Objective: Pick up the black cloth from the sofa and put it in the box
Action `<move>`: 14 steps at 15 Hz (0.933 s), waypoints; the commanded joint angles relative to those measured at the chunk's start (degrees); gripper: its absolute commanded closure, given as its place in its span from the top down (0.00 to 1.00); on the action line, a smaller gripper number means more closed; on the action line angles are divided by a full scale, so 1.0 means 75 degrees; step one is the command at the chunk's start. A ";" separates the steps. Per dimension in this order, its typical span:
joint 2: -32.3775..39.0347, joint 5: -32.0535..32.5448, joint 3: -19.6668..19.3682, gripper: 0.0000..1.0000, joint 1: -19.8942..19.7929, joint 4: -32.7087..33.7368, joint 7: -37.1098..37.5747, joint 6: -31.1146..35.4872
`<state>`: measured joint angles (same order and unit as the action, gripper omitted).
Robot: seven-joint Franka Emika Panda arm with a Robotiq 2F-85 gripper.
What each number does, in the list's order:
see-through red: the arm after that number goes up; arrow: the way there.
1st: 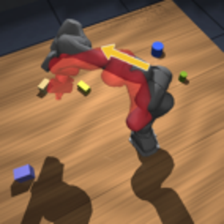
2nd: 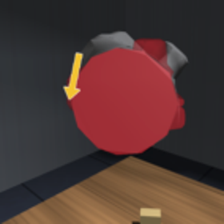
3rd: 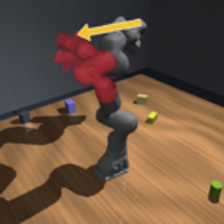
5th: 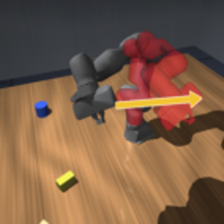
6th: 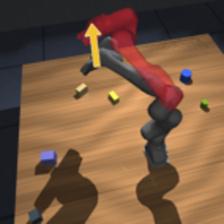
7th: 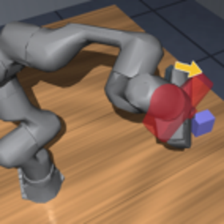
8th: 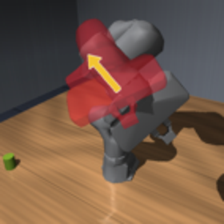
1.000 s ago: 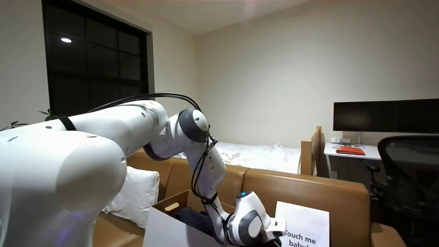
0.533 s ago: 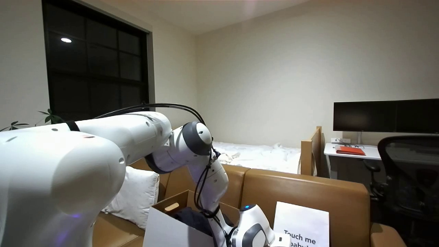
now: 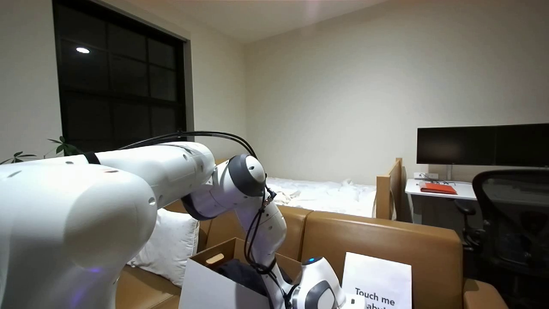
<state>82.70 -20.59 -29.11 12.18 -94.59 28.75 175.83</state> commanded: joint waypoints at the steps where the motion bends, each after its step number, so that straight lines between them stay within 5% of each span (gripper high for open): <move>1: 0.0079 0.0119 0.0151 0.23 -0.0248 0.0074 0.0043 -0.0416; 5: -0.0245 0.0214 0.0317 0.03 -0.0342 -0.0036 -0.0059 -0.0784; 14: -0.2386 0.0805 0.0536 0.01 -0.0208 -0.1476 -0.0246 -0.2063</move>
<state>74.19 -16.84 -26.77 9.92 -97.00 28.44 163.22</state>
